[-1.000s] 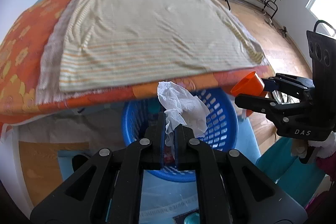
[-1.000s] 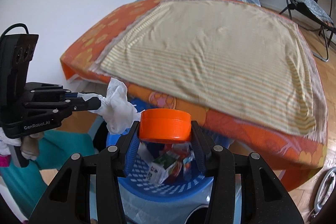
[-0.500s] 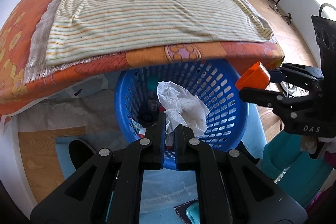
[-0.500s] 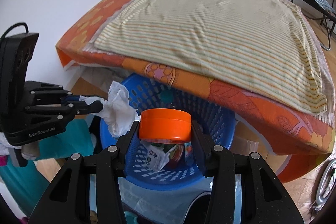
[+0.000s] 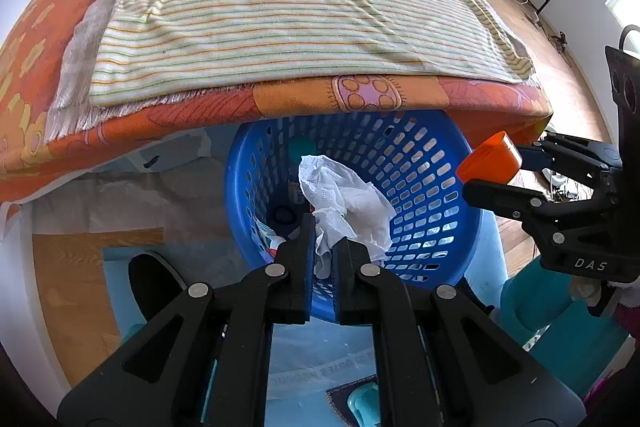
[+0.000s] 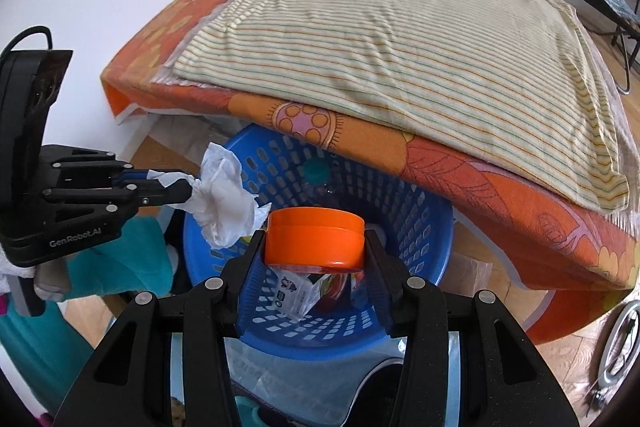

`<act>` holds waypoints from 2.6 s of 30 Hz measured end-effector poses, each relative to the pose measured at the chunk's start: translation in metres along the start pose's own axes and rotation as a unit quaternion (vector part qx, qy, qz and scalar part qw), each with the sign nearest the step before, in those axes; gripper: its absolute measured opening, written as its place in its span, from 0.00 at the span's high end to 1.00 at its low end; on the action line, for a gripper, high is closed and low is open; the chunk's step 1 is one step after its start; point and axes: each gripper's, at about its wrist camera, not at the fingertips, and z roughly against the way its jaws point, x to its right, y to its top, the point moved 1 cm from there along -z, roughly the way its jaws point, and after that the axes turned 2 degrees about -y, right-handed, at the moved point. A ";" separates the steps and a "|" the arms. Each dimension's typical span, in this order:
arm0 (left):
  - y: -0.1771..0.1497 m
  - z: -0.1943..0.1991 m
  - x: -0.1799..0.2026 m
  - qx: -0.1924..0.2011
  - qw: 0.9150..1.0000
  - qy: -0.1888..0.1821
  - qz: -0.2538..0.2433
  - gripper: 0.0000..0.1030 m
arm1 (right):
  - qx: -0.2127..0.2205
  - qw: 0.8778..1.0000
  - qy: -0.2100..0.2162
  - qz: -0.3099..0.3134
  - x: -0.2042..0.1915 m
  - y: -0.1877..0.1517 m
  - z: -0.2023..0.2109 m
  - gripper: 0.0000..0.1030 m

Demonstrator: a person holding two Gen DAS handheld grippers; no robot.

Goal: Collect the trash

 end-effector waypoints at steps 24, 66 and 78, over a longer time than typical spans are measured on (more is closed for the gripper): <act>0.015 0.018 -0.008 0.035 0.999 0.015 0.035 0.49 | 0.032 0.998 -0.052 -0.012 0.006 0.010 0.017 0.39; 0.146 0.151 -0.002 0.280 0.957 0.047 0.061 0.22 | 0.235 0.961 -0.139 -0.036 0.031 0.140 0.120 0.23; 0.158 0.162 -0.006 0.309 0.946 0.073 0.069 0.05 | 0.289 0.950 -0.087 -0.077 0.058 0.160 0.127 0.21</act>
